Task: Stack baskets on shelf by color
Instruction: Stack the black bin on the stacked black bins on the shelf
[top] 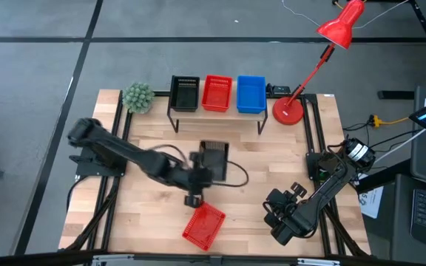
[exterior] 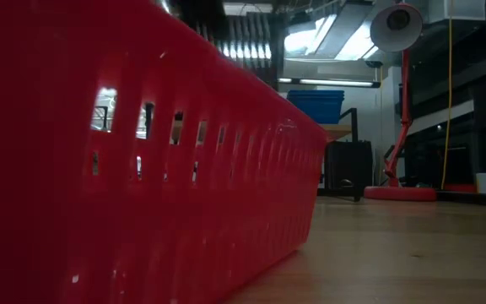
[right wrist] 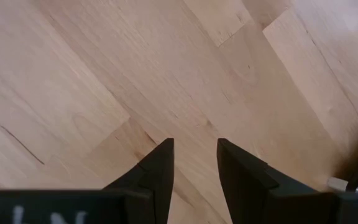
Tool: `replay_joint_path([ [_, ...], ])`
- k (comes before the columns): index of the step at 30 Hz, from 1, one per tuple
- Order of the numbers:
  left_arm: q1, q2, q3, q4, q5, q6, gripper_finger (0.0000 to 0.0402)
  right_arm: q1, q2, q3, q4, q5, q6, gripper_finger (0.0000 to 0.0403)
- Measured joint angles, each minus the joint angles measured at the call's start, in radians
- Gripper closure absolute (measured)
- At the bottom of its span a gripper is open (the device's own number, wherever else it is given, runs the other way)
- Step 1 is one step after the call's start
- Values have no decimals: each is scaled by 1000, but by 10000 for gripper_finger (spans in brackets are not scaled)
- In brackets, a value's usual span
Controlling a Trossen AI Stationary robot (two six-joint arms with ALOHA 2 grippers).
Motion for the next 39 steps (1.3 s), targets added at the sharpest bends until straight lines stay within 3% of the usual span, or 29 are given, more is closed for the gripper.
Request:
replay_joint_path([
  [6, -5, -228, 109, -223, -206, 64, 401, 0, 0, 0, 1, 4, 0, 281],
  [11, 160, -394, 115, -298, -228, 178, 401, 0, 0, 0, 1, 60, 0, 281],
  [15, 418, -447, 113, -338, -127, 328, 401, 0, 0, 0, 2, 71, 0, 281],
  [19, 671, -431, 113, -340, 115, 444, 401, 0, 0, 0, 3, 71, 0, 281],
  [23, 836, -362, 113, -342, 282, 510, 401, 0, 0, 0, 4, 71, 0, 281],
  [29, 939, -272, 112, -353, 381, 586, 401, 0, 0, 0, 5, 71, 0, 281],
  [39, 950, -225, 112, -366, 406, 662, 401, 0, 0, 0, 5, 71, 0, 281],
])
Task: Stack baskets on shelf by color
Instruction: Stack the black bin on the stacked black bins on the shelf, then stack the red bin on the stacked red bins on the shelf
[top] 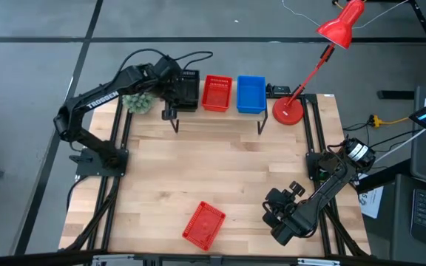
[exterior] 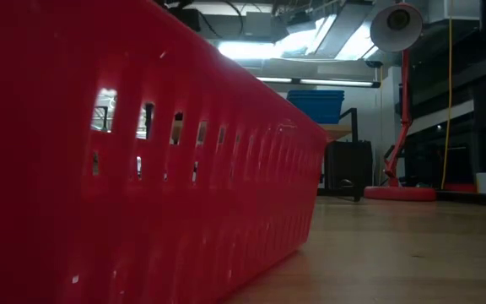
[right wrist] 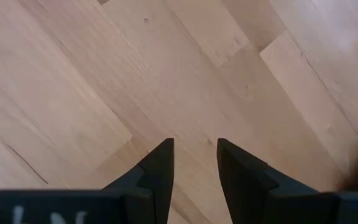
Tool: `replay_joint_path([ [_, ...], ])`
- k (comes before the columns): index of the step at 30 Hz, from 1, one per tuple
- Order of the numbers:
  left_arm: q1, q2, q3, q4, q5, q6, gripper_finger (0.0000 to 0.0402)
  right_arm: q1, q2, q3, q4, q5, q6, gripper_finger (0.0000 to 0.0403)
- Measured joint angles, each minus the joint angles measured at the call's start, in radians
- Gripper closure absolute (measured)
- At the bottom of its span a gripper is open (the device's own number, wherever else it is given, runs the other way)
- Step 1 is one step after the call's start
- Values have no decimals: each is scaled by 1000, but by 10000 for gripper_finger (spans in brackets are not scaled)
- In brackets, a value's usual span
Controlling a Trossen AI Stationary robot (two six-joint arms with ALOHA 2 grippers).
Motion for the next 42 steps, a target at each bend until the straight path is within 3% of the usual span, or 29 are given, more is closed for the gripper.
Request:
replay_joint_path([
  [8, 2, 41, 0, -33, -7, -2, 396, 0, 0, 0, 0, 0, 0, 281],
  [21, -19, 2, 1, -25, -8, -38, 319, 0, 0, 0, 1, -1, 0, 281],
  [27, -69, -60, 1, -31, 17, -186, 314, 0, 0, 0, 6, -1, 0, 281],
  [35, -319, -111, 2, -89, 267, -412, 318, 0, 0, 0, 6, 0, 0, 281],
  [38, -456, -105, 2, -89, 243, -513, 319, 0, 0, 0, 6, 0, -1, 281],
  [42, -656, -72, -43, -66, 105, -625, 319, 0, 0, 0, 13, 0, -5, 281],
])
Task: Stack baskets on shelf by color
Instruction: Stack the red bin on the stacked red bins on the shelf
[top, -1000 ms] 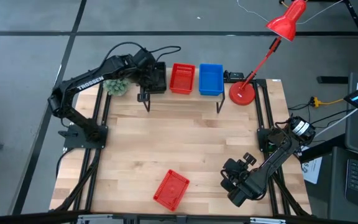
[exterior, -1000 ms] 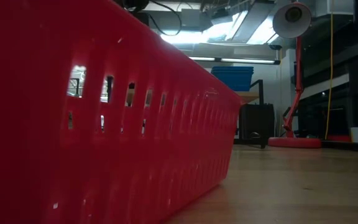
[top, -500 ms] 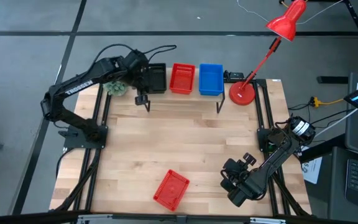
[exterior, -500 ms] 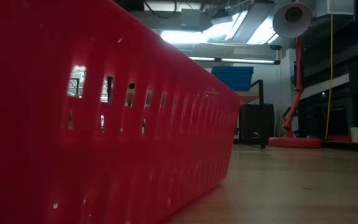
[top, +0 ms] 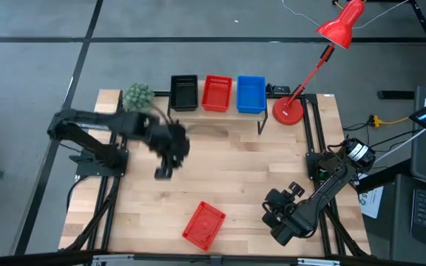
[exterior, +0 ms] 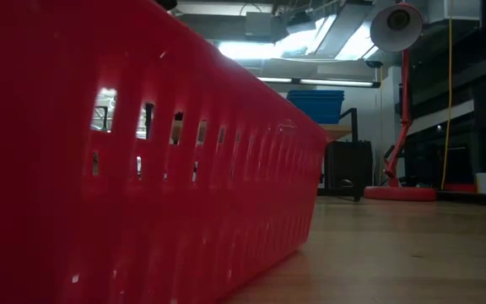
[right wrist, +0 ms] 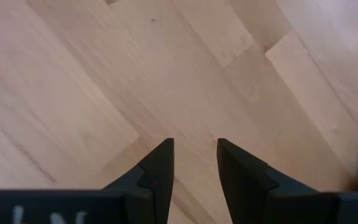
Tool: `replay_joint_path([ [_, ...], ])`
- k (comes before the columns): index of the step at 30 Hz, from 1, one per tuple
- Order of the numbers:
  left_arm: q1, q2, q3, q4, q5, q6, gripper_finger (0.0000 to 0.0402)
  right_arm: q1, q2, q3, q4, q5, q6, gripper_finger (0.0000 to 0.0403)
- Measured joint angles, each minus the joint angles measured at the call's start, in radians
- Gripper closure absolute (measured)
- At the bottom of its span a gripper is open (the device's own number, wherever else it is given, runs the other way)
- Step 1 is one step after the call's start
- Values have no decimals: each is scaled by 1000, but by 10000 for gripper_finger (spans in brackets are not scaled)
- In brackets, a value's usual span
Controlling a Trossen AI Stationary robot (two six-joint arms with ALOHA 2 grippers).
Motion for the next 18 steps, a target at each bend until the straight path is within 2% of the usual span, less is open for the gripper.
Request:
replay_joint_path([
  [4, -169, 25, -82, 92, -58, -126, 319, 0, 0, 0, 22, -1, -4, 281],
  [7, -281, 58, -156, 293, -62, -198, 319, 0, 0, 0, 36, -2, -5, 281],
  [11, -404, 130, -224, 562, -62, -212, 319, 0, 0, 1, 38, -34, -8, 281],
  [18, -548, 315, -229, 776, -118, -196, 319, 0, 0, 1, 45, -49, -63, 281],
])
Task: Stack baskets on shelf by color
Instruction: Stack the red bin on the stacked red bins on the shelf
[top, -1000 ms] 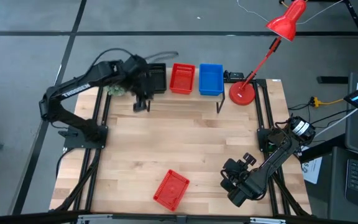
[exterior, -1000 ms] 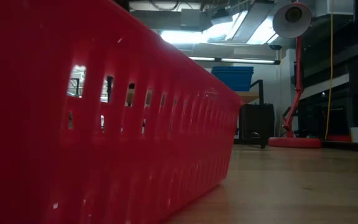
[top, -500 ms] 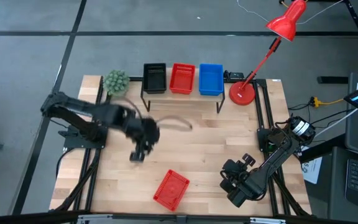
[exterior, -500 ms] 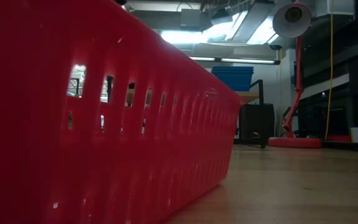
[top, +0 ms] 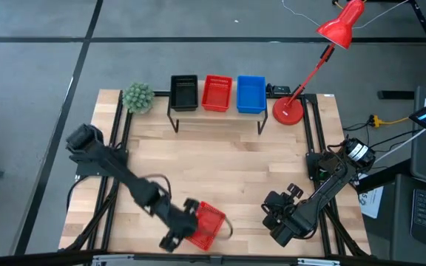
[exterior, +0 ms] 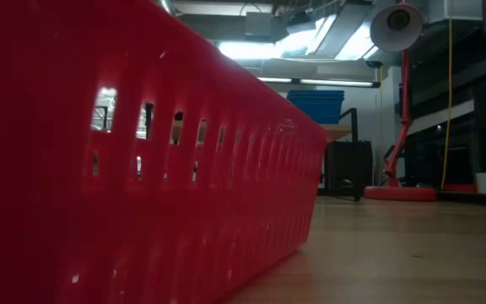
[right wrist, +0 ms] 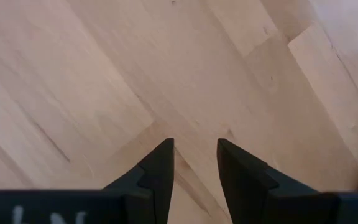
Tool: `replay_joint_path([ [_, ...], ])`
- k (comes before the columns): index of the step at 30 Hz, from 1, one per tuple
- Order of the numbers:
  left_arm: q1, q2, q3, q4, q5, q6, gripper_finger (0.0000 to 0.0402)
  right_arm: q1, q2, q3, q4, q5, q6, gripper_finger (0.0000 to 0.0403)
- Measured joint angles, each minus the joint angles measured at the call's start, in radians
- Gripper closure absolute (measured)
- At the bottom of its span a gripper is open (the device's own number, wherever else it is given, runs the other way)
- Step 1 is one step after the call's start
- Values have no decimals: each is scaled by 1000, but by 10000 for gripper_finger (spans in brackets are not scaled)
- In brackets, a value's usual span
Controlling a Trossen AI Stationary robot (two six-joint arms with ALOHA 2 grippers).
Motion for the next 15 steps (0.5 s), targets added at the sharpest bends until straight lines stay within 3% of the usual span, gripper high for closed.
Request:
replay_joint_path([
  [7, -88, 144, 38, 59, -115, 7, 319, 0, 0, 0, 32, -5, -49, 281],
  [15, -116, 174, 54, 58, -173, 3, 319, 0, 0, 0, 59, -6, -52, 281],
])
